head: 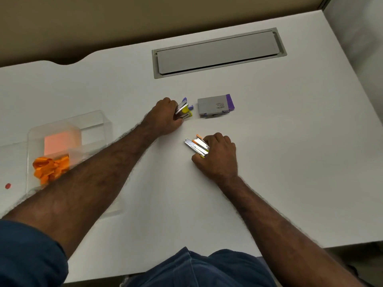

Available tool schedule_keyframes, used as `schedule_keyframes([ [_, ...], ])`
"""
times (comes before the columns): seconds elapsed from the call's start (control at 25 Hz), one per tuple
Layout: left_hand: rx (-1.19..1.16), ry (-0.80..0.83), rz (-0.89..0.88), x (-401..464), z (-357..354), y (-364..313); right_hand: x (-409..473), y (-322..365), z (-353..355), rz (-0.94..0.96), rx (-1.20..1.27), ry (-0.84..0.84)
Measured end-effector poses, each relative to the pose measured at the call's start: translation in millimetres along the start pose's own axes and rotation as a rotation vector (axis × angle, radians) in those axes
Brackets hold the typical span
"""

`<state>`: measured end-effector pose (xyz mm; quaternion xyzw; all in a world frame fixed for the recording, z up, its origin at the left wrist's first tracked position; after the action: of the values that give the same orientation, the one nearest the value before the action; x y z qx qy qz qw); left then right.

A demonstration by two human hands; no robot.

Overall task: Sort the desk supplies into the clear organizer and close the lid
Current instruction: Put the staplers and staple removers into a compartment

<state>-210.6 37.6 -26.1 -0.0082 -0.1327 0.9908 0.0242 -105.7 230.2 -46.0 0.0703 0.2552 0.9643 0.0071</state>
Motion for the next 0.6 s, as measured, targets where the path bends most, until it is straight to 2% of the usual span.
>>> schedule_keyframes([
  [0.24, -0.075, 0.01, 0.168, -54.5, 5.5, 36.2, -17.7, 12.2, -1.0, -0.135, 0.046, 0.009],
  [0.4, -0.159, -0.011, 0.292, -86.3, 10.5, 63.2, -27.3, 21.0, -3.4, -0.31, 0.166, 0.03],
  [0.48, -0.295, 0.012, 0.393, -98.0, 9.1, 73.0, -30.7, 23.6, -5.3, -0.421, 0.255, 0.051],
  [0.6, -0.638, 0.036, 0.616, -110.9, 6.2, 83.6, -30.9, 36.0, -7.9, -0.519, 0.422, 0.082],
])
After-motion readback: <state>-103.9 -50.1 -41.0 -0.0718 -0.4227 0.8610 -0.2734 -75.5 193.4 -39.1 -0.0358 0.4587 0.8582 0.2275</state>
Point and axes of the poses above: each hand's wrist, its own x-axis towards the middle knuckle, its own z-axis out of the back of the hand, y = z × x, the point moved 8 cm from there along x, towards the middle knuckle, and after that the axes turned 15 degrees about -y, right-handed, at the moved point
